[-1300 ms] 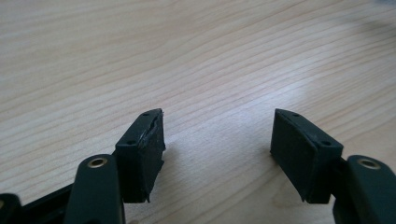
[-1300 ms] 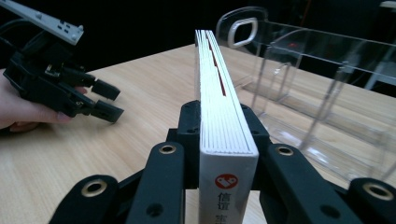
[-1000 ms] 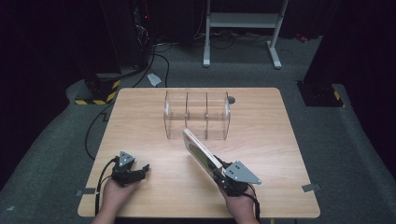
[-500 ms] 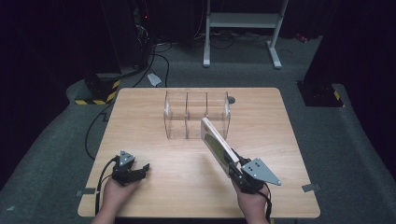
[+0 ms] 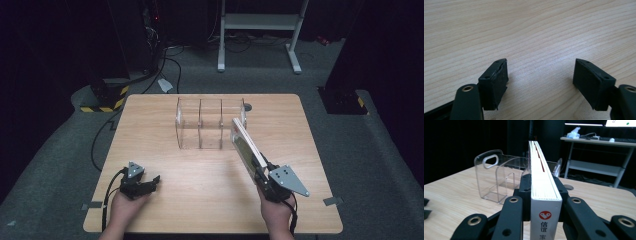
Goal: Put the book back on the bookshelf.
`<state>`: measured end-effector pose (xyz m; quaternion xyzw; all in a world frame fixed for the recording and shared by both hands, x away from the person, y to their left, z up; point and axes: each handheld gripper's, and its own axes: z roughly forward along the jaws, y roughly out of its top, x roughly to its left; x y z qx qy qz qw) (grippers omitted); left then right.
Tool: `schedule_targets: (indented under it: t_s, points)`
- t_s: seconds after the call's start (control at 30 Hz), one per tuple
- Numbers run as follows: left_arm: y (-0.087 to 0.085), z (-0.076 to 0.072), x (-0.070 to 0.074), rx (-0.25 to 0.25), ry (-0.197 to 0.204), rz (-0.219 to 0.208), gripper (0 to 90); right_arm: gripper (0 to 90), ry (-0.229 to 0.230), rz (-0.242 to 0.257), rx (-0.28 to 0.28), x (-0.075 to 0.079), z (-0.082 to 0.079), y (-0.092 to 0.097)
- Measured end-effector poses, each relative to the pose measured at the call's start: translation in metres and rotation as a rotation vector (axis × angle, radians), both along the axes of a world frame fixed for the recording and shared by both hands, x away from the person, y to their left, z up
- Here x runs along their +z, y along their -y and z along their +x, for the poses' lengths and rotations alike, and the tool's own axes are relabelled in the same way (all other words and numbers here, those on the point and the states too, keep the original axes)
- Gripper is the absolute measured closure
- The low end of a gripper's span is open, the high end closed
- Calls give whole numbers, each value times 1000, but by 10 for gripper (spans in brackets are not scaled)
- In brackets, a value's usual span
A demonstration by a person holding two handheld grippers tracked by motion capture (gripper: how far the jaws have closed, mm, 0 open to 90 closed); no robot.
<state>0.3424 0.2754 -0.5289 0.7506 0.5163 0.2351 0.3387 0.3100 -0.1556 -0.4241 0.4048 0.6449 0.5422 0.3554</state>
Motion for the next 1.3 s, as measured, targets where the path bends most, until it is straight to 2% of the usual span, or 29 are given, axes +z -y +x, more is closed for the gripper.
schedule_targets:
  t_s: [0.13,0.3,0.47,0.63,0.87,1.3]
  points:
    - [0,0,0,0,0,0,281,756,-12,-5,-22,-2,15,-6]
    - [0,0,0,0,0,0,282,755,-35,-11,-61,-3,43,-21]
    - [0,0,0,-1,-3,-1,281,755,-33,-31,-95,-3,67,-36]
    - [0,0,0,0,-3,0,279,755,-55,-43,-130,-6,90,-42]
    - [0,0,0,0,-2,-1,280,755,-65,-76,-164,-17,107,-53]
    - [0,-1,0,-2,-4,1,279,755,-79,-99,-198,-25,124,-65]
